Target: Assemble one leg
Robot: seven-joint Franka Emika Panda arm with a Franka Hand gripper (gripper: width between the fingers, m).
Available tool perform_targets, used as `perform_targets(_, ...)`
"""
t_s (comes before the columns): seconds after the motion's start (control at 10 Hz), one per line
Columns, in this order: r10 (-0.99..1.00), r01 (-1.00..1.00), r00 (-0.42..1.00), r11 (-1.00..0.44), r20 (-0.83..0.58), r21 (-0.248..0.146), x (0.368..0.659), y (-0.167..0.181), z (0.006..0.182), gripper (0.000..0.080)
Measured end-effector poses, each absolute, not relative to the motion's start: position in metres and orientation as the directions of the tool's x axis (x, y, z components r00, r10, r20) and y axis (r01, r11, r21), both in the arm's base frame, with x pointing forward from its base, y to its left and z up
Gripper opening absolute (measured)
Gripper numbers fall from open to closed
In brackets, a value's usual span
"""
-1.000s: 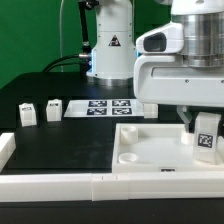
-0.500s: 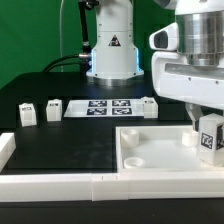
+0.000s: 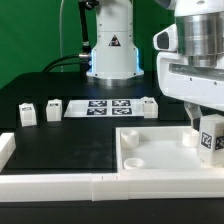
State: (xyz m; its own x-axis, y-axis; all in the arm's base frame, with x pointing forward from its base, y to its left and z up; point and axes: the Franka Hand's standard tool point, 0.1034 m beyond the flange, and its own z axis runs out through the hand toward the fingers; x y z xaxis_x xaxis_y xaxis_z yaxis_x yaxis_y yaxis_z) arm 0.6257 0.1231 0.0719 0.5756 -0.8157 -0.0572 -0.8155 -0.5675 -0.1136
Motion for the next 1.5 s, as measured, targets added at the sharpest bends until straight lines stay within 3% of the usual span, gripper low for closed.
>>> perform_targets(0.1,-0.696,-0.695,0.717,-0.709,-0.038,-0.12,0.626,0.1241,0.0728,0.062)
perform_targets(0.3,-0.468,-0.466,0.884,-0.877,-0.009,-0.122,0.6249,0.1284,0.0729,0.064)
perform_targets(0.5,-0.186,-0.183,0.982,-0.979,0.039,-0.088,0.6246,0.1338,0.0743,0.0648)
perform_targets(1.0,0.325,0.328,0.944,-0.944,0.051,-0.043,0.6257,0.128,0.0726,0.0649)
perform_targets(1.1,0.332,0.334,0.942,-0.942,0.051,-0.042,0.6258,0.1272,0.0725,0.0649)
perform_targets(1.2,0.332,0.334,0.942,-0.942,0.051,-0.043,0.6257,0.1277,0.0724,0.0514)
perform_targets(1.3,0.332,0.334,0.942,-0.942,0.051,-0.043,0.6257,0.1277,0.0724,0.0514)
perform_targets(1.4,0.332,0.334,0.942,-0.942,0.051,-0.042,0.6258,0.1273,0.0724,0.0378)
perform_targets(1.5,0.33,0.332,0.943,-0.942,0.05,-0.041,0.6259,0.1259,0.0723,0.0294)
